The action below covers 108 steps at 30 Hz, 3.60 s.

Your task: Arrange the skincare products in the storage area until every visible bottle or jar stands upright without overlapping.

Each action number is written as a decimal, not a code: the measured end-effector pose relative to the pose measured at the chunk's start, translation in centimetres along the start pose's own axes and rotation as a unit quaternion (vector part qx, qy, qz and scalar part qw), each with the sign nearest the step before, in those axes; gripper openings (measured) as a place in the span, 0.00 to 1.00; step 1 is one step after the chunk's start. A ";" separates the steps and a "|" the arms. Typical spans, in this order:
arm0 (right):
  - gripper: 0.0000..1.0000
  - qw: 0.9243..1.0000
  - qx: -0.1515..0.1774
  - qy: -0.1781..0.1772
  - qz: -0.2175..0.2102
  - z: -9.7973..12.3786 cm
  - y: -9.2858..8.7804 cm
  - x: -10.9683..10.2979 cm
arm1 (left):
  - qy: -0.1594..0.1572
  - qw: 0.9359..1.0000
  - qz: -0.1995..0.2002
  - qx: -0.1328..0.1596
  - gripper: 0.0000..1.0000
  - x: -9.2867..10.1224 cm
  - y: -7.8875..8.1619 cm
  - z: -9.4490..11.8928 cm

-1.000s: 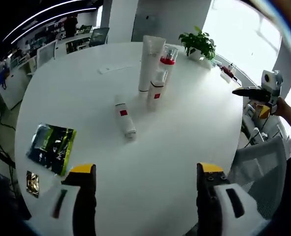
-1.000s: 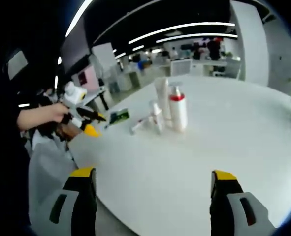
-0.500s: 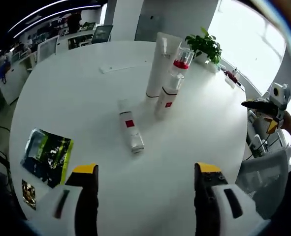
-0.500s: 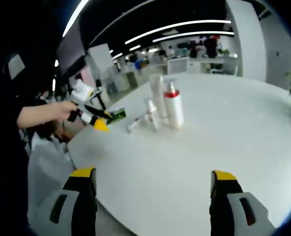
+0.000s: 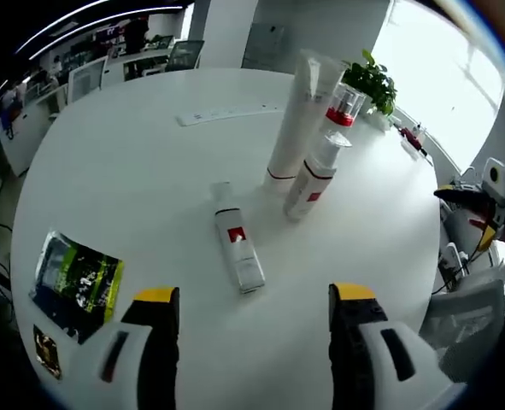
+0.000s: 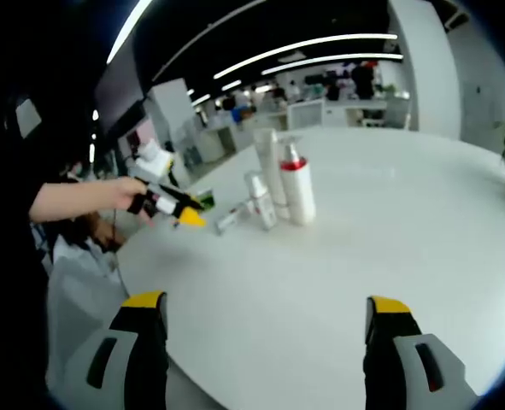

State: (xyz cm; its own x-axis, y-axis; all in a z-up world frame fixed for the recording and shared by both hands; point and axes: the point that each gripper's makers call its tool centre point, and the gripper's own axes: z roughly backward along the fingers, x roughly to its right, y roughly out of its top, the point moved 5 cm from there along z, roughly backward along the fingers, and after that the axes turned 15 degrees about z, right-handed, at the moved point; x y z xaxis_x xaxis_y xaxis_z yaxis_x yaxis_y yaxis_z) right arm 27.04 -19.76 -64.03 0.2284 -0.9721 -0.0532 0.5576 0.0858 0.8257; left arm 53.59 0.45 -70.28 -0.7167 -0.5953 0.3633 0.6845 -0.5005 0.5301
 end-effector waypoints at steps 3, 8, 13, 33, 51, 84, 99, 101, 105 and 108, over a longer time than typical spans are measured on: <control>0.98 1.000 -0.003 -0.001 0.001 0.0 -0.2 0.2 | 0.005 1.000 -0.001 -0.001 0.63 -0.2 0.2 -0.7; 0.98 1.000 -0.004 -0.003 -0.003 0.1 -0.3 0.4 | 0.014 1.000 -0.001 0.005 0.58 -0.3 0.8 -1.8; 0.98 1.000 -0.008 -0.004 -0.008 0.2 -0.7 0.5 | 0.024 0.999 -0.001 0.022 0.52 -0.4 1.4 -2.7; 0.98 1.000 -0.013 -0.006 -0.017 0.0 -1.3 0.8 | 0.032 0.999 0.008 0.028 0.40 -0.8 2.3 -6.1; 0.98 1.000 -0.015 -0.008 -0.024 -0.3 -1.5 1.3 | 0.083 0.996 -0.035 0.025 0.32 -1.6 3.0 -6.7; 0.97 0.998 0.036 0.021 -0.035 -1.7 1.5 -0.5 | 0.085 0.991 -0.054 0.090 0.25 -1.2 4.8 -1.9; 0.88 0.960 0.193 0.113 -0.170 -3.1 9.7 -5.1 | 0.023 0.974 -0.088 0.207 0.25 6.7 5.2 9.0; 0.88 0.961 0.192 0.116 -0.164 -3.2 10.6 -5.4 | 0.014 0.968 -0.100 0.228 0.25 8.1 5.4 10.2; 0.87 0.963 0.193 0.124 -0.139 -3.2 12.1 -6.3 | 0.013 0.958 -0.134 0.252 0.25 10.3 5.5 11.9; 0.87 0.960 0.205 0.130 -0.139 -3.1 13.3 -6.7 | 0.011 0.950 -0.155 0.272 0.25 12.0 5.5 13.1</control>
State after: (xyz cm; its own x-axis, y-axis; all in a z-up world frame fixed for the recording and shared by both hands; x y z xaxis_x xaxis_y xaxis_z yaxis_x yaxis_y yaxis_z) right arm 35.35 -11.43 -54.44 0.3375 -0.8530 -0.3982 0.2769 -0.3143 0.9080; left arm 47.02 -1.21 -53.00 -0.8655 -0.4883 0.1117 0.2661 -0.2592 0.9285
